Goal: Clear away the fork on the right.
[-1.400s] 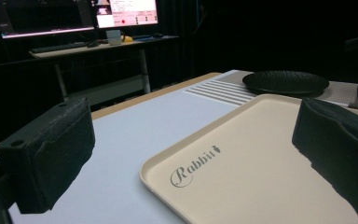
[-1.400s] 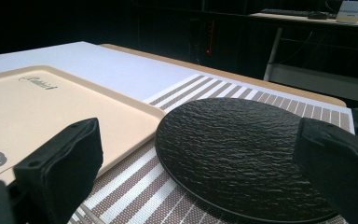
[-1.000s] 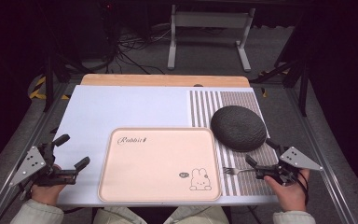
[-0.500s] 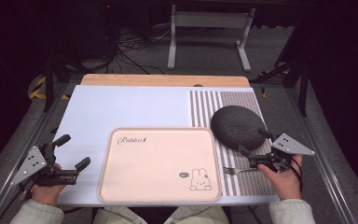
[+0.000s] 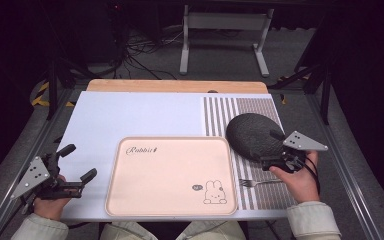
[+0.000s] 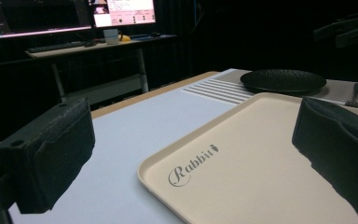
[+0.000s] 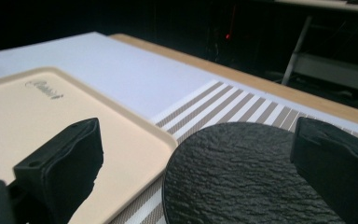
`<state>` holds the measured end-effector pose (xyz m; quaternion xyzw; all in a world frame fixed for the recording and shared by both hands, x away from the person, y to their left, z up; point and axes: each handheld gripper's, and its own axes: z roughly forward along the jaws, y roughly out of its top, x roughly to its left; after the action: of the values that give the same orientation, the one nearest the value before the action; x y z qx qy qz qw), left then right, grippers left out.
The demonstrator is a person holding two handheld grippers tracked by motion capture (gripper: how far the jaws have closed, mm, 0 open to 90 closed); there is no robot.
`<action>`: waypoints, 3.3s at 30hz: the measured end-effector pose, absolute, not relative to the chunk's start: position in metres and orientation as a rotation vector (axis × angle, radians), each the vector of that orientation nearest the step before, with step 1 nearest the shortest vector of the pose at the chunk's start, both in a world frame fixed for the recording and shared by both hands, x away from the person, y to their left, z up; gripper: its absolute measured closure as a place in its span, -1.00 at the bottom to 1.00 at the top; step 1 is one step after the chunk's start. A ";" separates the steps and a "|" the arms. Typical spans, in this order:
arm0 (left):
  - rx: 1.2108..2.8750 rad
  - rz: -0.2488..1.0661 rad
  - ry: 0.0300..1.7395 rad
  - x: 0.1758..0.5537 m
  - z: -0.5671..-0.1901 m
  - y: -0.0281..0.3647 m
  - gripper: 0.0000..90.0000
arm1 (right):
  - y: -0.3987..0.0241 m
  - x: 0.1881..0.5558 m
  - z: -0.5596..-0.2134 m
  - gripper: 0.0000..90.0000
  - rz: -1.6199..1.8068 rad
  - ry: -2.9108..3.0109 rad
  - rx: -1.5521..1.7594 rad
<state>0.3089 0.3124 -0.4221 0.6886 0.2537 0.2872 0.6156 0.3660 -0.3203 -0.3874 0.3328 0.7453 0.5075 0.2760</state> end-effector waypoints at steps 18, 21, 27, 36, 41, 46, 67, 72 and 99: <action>1.590 0.663 0.587 0.309 -0.422 0.312 -1.00 | -0.311 0.375 -0.348 -0.66 0.847 2.416 0.595; 1.590 0.663 0.587 0.309 -0.422 0.312 -1.00 | -0.309 0.375 -0.344 -0.66 0.781 2.473 0.550; 1.589 0.662 0.587 0.309 -0.422 0.312 -1.00 | -0.307 0.378 -0.343 -0.65 0.656 2.570 0.499; 1.590 0.663 0.586 0.309 -0.422 0.312 -1.00 | -0.301 0.379 -0.348 -0.53 0.542 2.700 0.446; 1.589 0.662 0.587 0.309 -0.422 0.312 -1.00 | -0.302 0.380 -0.352 -0.53 0.520 2.760 0.404; 1.589 0.662 0.587 0.309 -0.422 0.312 -1.00 | -0.304 0.381 -0.358 -0.51 0.475 2.814 0.371; 1.588 0.662 0.583 0.309 -0.422 0.312 -1.00 | -0.303 0.380 -0.394 -0.51 0.331 3.010 0.330; 1.593 0.660 0.583 0.309 -0.422 0.312 -1.00 | -0.303 0.379 -0.406 -0.45 0.278 3.063 0.339; 1.593 0.677 0.590 0.304 -0.423 0.315 -1.00 | -0.294 0.387 -0.414 0.86 0.047 3.117 0.077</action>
<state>0.3045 0.3148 -0.4227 0.6902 0.2555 0.2934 0.6101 0.3868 -0.2939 -0.4135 0.0245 0.9995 0.0152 0.0116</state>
